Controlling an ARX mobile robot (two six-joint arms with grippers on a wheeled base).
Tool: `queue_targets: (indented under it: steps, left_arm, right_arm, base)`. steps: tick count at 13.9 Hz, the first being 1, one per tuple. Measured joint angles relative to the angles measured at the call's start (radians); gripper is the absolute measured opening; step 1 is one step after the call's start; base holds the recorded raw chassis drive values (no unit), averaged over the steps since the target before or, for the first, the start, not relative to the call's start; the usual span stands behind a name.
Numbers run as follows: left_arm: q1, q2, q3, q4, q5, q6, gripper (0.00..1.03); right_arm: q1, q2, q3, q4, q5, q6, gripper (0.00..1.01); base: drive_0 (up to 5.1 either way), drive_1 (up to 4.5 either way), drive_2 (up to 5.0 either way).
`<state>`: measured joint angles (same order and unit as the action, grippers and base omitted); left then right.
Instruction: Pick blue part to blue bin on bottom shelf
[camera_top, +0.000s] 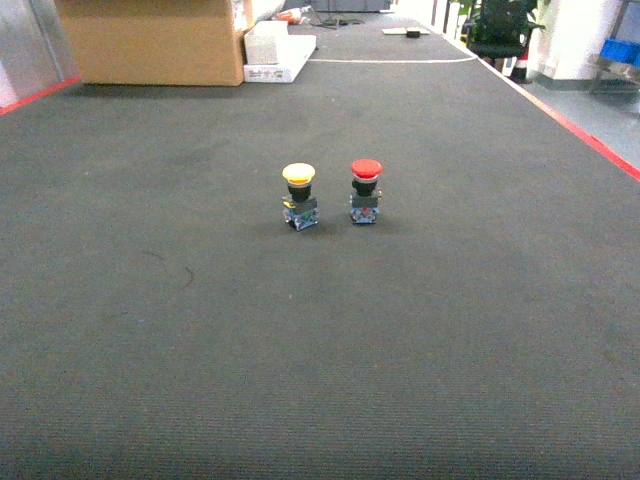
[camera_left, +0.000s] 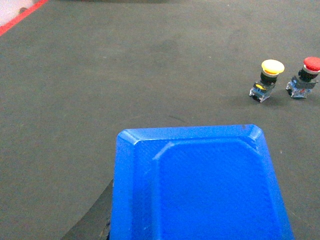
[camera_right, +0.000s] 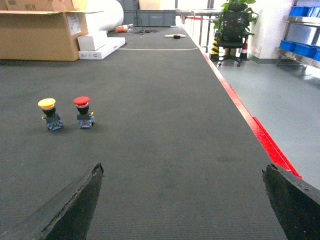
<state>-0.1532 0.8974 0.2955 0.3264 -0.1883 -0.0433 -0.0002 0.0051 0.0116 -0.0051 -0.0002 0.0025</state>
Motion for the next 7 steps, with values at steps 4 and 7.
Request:
queue_targets:
  steps: [4,7]
  left_arm:
    - [-0.293,-0.647,-0.027,-0.493,-0.364,-0.081,0.44]
    - [-0.286,-0.645,-0.043,-0.488,-0.372,-0.084,0.44]
  right_arm:
    - [0.0,0.0,0.0,0.001,0.0,0.0,0.98]
    - [0.0,0.0,0.0,0.0,0.0,0.0,0.98]
  base:
    - [0.0,0.0,0.0]
    - [0.0,0.0,0.0]
